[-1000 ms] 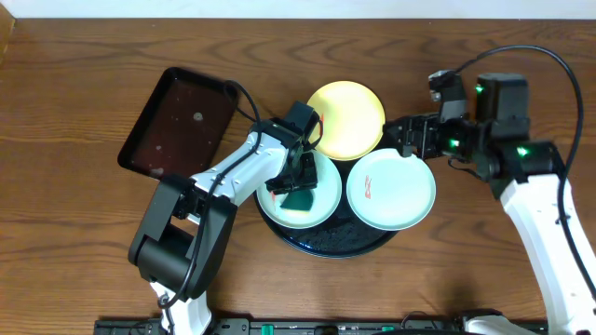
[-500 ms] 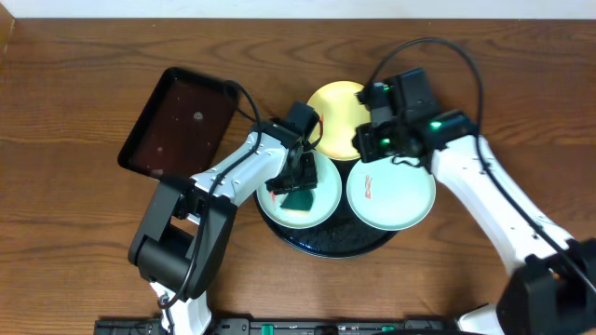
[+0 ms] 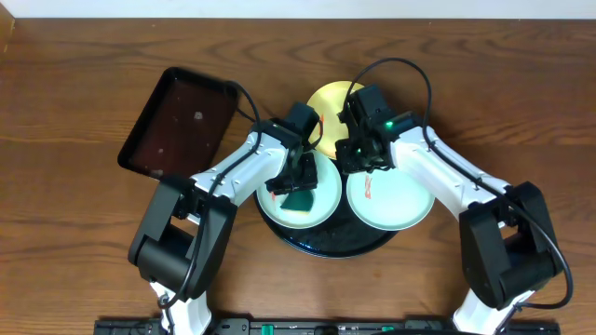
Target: Clean dirty plates on tray and stack at the side
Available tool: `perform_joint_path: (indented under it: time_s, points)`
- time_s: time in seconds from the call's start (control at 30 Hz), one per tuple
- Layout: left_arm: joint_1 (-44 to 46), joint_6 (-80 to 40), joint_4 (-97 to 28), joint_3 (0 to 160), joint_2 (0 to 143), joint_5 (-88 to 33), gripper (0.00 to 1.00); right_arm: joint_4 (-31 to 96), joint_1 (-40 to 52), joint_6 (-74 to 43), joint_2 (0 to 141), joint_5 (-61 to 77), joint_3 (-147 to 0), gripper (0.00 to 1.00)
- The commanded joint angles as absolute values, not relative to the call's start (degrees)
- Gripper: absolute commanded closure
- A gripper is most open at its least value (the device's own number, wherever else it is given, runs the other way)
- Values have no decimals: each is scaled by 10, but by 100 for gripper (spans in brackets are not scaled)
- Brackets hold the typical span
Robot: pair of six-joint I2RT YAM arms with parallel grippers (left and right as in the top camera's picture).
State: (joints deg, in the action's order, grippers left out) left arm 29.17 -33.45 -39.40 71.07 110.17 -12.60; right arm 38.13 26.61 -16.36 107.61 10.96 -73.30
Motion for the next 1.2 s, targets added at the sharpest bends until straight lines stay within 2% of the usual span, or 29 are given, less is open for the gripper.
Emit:
perform_joint_path:
  time_s: [0.0, 0.37, 0.57, 0.8, 1.17]
  points:
    - [293, -338, -395, 711, 1106, -131, 55, 379, 271, -174, 1087, 121, -741, 83]
    - [293, -338, -395, 711, 1106, -131, 55, 382, 302, -171, 1108, 134, -740, 80]
    - [293, -338, -396, 711, 1106, -131, 55, 381, 319, -204, 1109, 46, -731, 79]
    - [293, -338, -395, 711, 1106, -131, 55, 375, 319, -203, 1110, 15, -725, 78]
    - [293, -338, -395, 711, 1106, -131, 55, 366, 325, -194, 1110, 46, -720, 75]
